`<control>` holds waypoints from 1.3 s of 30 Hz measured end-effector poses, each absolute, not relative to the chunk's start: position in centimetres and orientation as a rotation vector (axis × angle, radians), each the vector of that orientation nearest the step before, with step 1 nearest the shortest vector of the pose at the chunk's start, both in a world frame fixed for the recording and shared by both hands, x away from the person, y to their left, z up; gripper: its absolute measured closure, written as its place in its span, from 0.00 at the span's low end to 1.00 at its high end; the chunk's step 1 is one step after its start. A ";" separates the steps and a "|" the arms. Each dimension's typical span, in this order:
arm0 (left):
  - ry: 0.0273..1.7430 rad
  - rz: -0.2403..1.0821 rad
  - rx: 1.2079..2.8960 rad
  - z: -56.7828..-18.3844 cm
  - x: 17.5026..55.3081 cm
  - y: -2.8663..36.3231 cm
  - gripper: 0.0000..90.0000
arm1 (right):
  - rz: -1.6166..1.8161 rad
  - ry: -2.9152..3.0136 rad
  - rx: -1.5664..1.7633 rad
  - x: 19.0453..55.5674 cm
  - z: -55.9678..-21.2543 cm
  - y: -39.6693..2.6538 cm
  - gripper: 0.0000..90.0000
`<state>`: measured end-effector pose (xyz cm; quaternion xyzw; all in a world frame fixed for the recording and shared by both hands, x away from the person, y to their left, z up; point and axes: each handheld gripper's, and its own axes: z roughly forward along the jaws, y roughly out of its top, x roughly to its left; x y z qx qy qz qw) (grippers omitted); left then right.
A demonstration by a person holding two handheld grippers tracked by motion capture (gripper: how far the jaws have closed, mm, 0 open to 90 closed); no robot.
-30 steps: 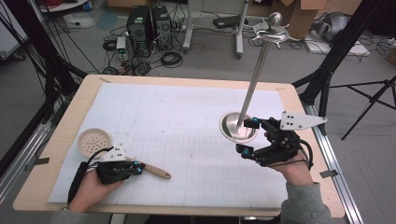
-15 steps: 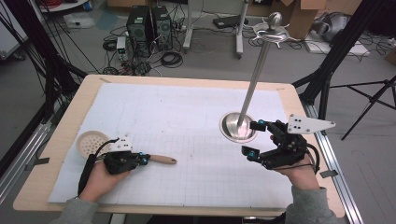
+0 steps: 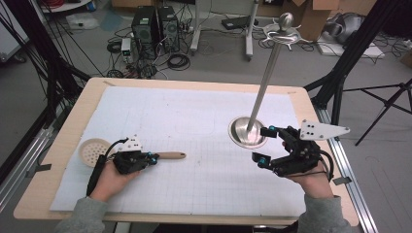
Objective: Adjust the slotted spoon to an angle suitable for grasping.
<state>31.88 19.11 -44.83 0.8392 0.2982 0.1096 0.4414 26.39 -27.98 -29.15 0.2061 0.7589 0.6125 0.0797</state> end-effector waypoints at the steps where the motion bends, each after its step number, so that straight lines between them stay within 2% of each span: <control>1: 0.744 0.275 2.089 -44.8 31.8 19.1 1.00 | 1.830 2.273 0.616 26.4 -29.1 -28.0 0.15; 9: 0.764 0.293 2.045 -43.5 31.6 20.2 1.00 | 1.803 2.278 0.619 26.6 -29.3 -28.3 0.15; 15: 0.813 0.321 2.034 -42.3 31.8 22.5 1.00 | 1.799 2.292 0.610 26.6 -29.4 -28.1 0.15; 24: 0.915 0.375 2.031 -42.5 32.3 25.2 1.00 | 1.783 2.304 0.613 26.7 -29.5 -27.7 0.15; 29: 0.934 0.385 2.017 -42.6 32.5 25.8 1.00 | 1.783 2.306 0.608 26.7 -29.6 -27.7 0.15; 39: 0.945 0.423 2.096 -43.5 32.8 25.6 1.00 | 1.782 2.314 0.604 26.7 -29.6 -27.6 0.15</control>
